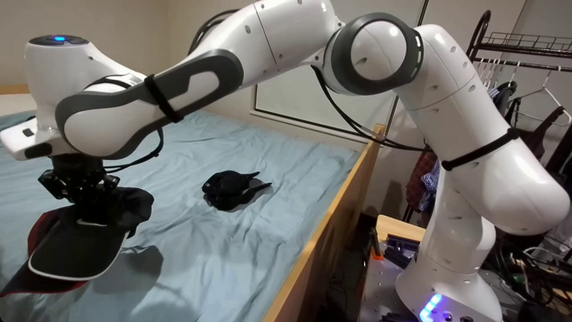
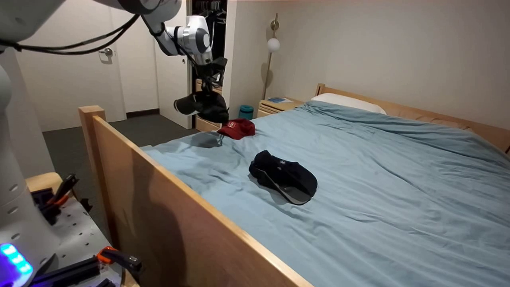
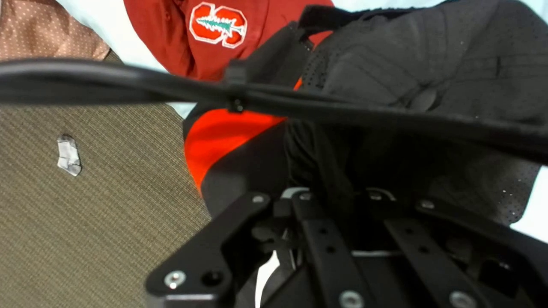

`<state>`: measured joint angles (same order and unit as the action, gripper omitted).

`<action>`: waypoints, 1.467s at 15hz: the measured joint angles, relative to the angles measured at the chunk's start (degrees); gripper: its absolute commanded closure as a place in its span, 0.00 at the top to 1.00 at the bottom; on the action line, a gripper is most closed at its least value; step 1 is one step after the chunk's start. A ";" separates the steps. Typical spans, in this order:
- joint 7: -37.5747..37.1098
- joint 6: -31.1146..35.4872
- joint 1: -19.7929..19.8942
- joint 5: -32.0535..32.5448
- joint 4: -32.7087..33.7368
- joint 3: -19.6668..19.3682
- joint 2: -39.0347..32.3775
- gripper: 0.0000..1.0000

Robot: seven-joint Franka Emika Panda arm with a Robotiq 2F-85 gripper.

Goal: Turn the caps on the bed

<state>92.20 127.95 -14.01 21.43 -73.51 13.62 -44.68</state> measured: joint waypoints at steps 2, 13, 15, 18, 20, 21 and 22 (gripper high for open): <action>5.94 -1.52 0.25 -1.11 -0.01 0.58 -0.26 0.05; 27.94 -3.63 1.52 -2.10 -0.76 -0.11 -0.51 0.05; 32.89 -6.24 1.17 -2.10 -0.77 0.21 -0.88 0.05; 40.69 -8.52 0.45 -1.97 -0.76 0.18 -1.51 0.05; 45.48 -8.99 -0.21 -1.15 -0.74 -0.14 -2.13 0.05; 47.95 -9.02 -0.59 -0.93 -0.73 -0.26 -2.54 0.05; 50.40 -9.02 -0.92 -0.66 -0.73 -0.31 -3.02 0.05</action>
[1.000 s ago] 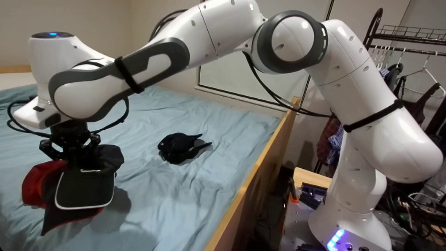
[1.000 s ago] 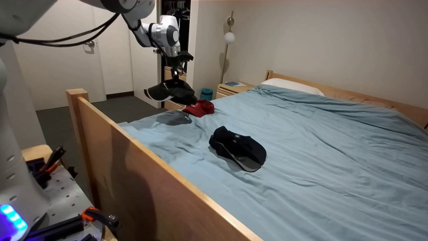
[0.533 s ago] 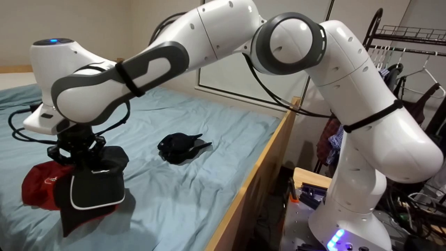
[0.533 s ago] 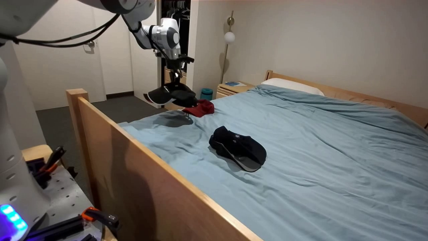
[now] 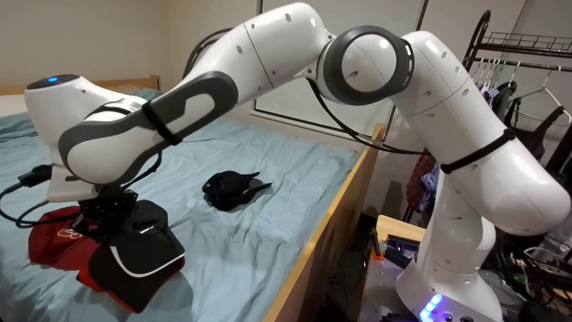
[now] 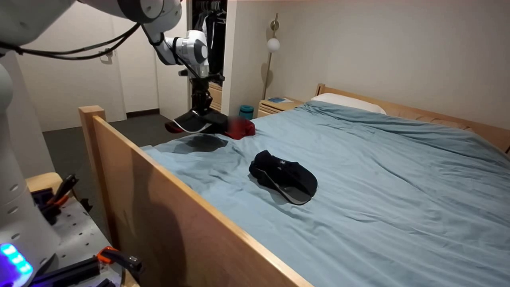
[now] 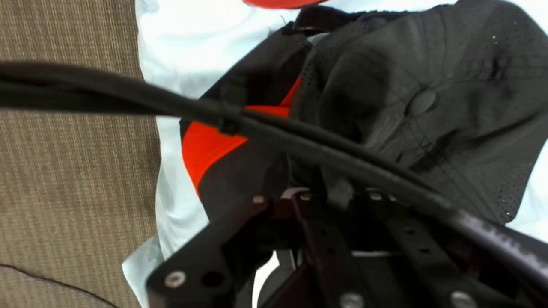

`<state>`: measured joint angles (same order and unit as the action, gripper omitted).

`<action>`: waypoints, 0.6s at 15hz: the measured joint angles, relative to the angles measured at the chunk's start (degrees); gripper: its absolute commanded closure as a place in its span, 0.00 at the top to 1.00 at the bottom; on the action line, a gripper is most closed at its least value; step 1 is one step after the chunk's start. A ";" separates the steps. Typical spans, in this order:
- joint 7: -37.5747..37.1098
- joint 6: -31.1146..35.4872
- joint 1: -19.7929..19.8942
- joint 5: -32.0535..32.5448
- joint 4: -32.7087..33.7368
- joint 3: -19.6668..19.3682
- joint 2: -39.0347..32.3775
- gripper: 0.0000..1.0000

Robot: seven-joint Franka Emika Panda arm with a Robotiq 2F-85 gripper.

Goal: Turn the caps on the bed

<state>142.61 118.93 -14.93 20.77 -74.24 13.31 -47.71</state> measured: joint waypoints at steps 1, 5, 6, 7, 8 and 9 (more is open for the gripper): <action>2.41 0.00 -0.30 0.19 -0.01 -0.11 -0.50 0.05; 6.68 0.44 1.67 10.33 -0.94 4.70 -2.81 0.05; 6.58 1.24 2.89 14.58 -1.58 7.04 -3.49 0.05; 6.52 2.59 3.45 17.11 -2.16 7.93 -4.04 0.05; 6.52 4.05 3.68 18.40 -2.56 7.93 -4.45 0.05; 6.52 5.76 3.56 18.50 -2.79 7.01 -4.77 0.05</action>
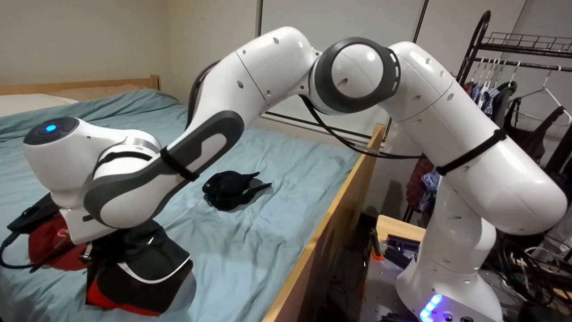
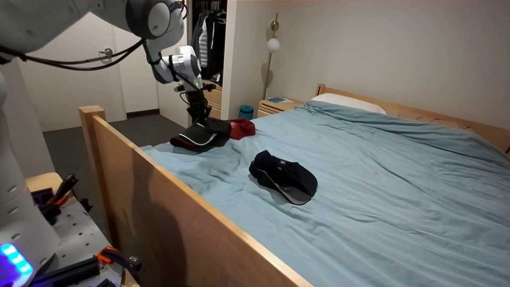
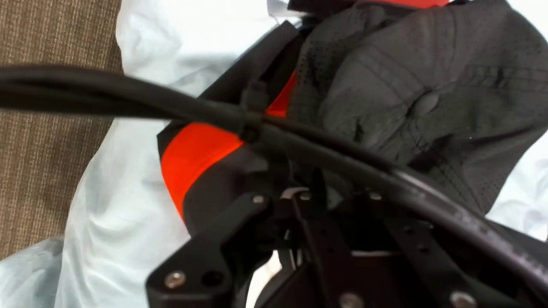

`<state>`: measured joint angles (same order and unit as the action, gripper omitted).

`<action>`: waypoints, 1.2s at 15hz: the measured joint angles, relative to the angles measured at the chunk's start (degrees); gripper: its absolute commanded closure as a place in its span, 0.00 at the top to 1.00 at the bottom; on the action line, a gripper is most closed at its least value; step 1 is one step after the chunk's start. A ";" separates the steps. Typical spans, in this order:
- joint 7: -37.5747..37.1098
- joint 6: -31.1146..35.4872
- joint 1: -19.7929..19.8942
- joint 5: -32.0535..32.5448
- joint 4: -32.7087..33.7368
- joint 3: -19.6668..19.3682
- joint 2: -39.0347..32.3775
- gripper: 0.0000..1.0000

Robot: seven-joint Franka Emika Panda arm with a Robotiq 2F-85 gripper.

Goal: Turn the caps on the bed

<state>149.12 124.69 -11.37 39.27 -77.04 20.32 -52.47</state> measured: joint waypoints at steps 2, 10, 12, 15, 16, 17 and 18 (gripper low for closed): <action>0.00 2.57 -0.63 -1.08 -0.59 -2.85 -0.19 0.35; -1.35 3.93 -1.67 -6.83 -1.28 -9.13 -0.04 0.81; -1.33 3.82 -1.67 -8.87 -1.27 -9.44 0.00 0.94; -1.33 3.79 -1.67 -10.80 -1.27 -9.68 0.05 1.00; -1.33 3.79 -1.67 -11.29 -1.27 -9.72 0.08 1.00; -1.33 3.79 -1.67 -11.87 -1.27 -9.74 0.11 1.00; -1.33 3.79 -1.67 -12.50 -1.26 -9.73 0.19 1.00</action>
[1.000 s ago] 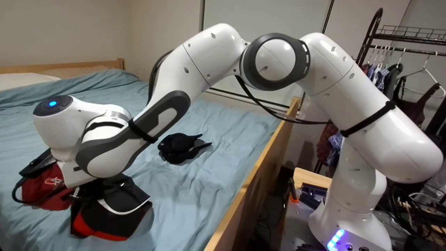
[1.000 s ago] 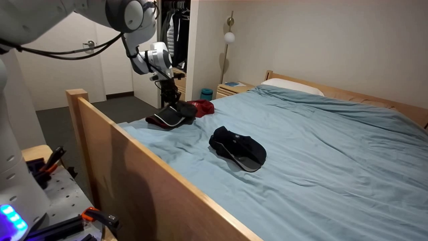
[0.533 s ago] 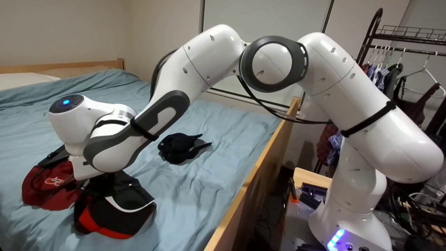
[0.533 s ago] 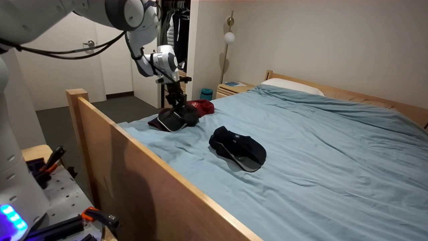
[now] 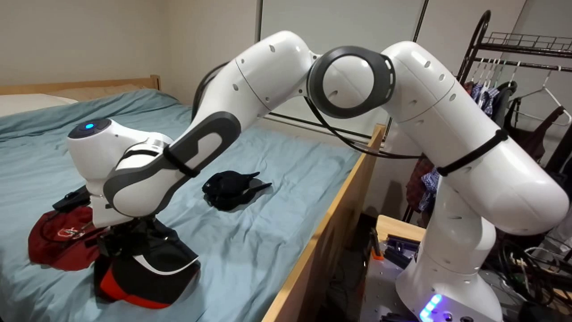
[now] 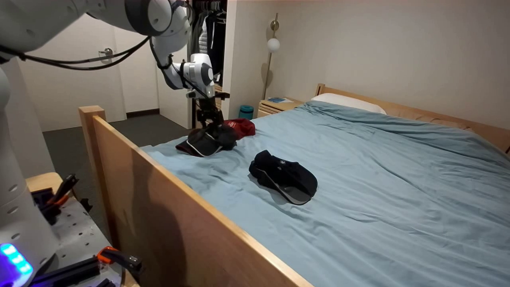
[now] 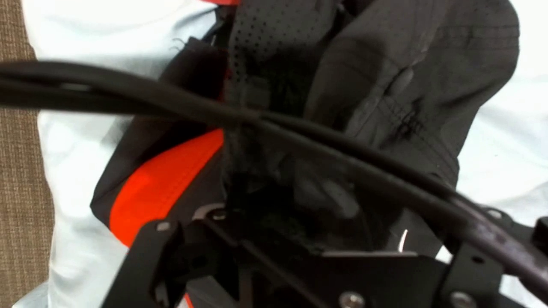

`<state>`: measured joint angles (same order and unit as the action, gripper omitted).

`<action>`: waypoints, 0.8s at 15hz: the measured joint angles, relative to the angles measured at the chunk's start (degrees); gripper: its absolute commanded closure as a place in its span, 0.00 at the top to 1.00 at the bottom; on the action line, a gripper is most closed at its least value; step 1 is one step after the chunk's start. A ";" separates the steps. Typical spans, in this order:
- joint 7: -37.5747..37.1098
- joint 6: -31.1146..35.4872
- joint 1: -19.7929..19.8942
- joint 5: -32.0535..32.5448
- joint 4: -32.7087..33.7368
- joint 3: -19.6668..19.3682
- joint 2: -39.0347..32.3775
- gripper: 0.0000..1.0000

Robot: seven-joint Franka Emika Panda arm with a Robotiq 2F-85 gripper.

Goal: Turn the caps on the bed

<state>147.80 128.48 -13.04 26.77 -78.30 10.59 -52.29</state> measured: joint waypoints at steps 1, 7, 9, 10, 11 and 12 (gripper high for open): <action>0.00 0.00 0.00 -0.71 0.01 0.04 0.11 1.00; -0.48 0.07 0.00 -4.09 0.65 -0.05 0.85 1.00; -1.00 0.12 0.00 -4.10 1.07 -0.30 0.86 0.75; -1.28 0.12 0.00 -4.10 1.18 -0.47 0.86 0.74; -1.59 0.12 0.00 -4.10 1.24 -0.62 0.86 0.67; -1.94 0.11 0.00 -4.10 1.25 -0.73 0.86 0.60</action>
<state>145.85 128.59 -13.04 22.67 -77.05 9.86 -51.43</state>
